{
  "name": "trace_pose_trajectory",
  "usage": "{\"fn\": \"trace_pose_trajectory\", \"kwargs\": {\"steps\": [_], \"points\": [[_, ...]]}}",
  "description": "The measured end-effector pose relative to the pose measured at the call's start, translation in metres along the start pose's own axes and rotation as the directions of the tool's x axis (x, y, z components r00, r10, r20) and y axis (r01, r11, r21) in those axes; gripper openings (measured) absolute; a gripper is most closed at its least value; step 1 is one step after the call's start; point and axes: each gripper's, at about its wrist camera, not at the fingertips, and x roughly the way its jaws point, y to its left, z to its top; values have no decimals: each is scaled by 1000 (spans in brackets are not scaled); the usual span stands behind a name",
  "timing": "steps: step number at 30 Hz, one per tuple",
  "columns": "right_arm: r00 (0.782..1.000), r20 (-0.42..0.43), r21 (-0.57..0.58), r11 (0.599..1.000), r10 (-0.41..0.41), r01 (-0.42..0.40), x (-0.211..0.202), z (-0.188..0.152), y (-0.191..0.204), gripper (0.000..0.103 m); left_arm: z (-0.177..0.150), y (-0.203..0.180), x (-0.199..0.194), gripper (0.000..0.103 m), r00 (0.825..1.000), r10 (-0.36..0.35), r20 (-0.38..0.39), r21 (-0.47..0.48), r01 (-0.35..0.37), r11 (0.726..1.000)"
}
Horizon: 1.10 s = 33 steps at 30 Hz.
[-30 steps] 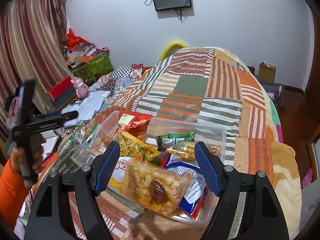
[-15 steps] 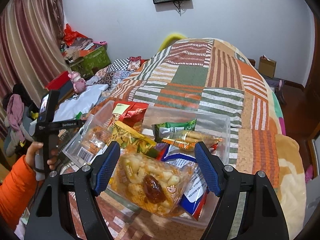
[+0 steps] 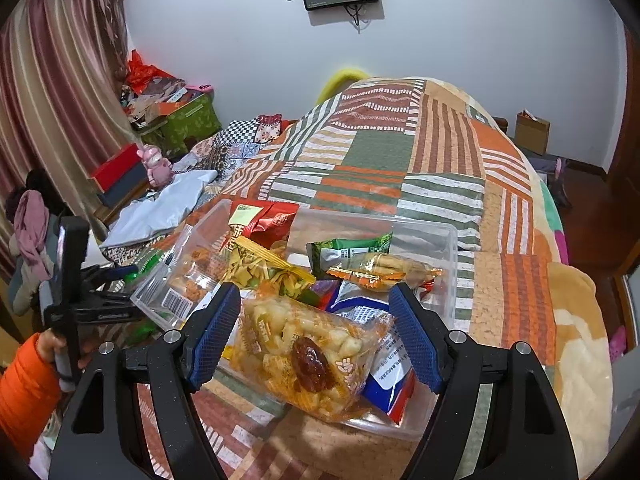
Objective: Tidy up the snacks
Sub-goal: 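Grasp the clear green-sealed cracker bag beside the box with the left tool, then lower the cracker bag into the clear box and open the left tool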
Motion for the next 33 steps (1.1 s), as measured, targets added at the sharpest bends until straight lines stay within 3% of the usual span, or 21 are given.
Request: {"fn": "trace_pose_trajectory", "kwargs": {"steps": [7, 10, 13, 15, 16, 18, 20, 26, 33], "points": [[1000, 15, 3, 1000, -1, 1, -10, -1, 0, 74, -13, 17, -26, 94, 1000, -9, 17, -135, 11, 991], [1000, 14, 8, 1000, 10, -10, -13, -2, 1, 74, -20, 17, -23, 97, 999, -24, -23, -165, 20, 986], [1000, 19, -1, 1000, 10, -10, -18, -5, 5, 74, -25, 17, -8, 96, 990, -103, -102, -215, 79, 973], [1000, 24, -13, 1000, 5, -5, -21, -7, 8, 74, -27, 13, -4, 97, 992, -84, -94, -219, 62, 974], [1000, 26, -20, 1000, 4, -3, -24, -8, 9, 74, -27, 10, -4, 95, 993, -76, -90, -211, 55, 976], [1000, 30, -36, 999, -1, 3, -29, -9, 11, 74, -27, 4, -5, 81, 994, -77, -76, -191, 62, 980], [999, 34, -43, 999, -8, 10, -32, -9, 12, 74, -26, 0, -8, 56, 994, -91, -68, -178, 77, 981], [999, 47, -39, 999, -21, 23, -39, -10, 9, 74, -22, -6, -24, 49, 997, -46, -54, -131, 38, 991], [997, 74, -45, 998, -34, 37, -46, -10, 8, 74, 2, -4, -73, 48, 997, -44, 68, -132, 53, 990]]}}
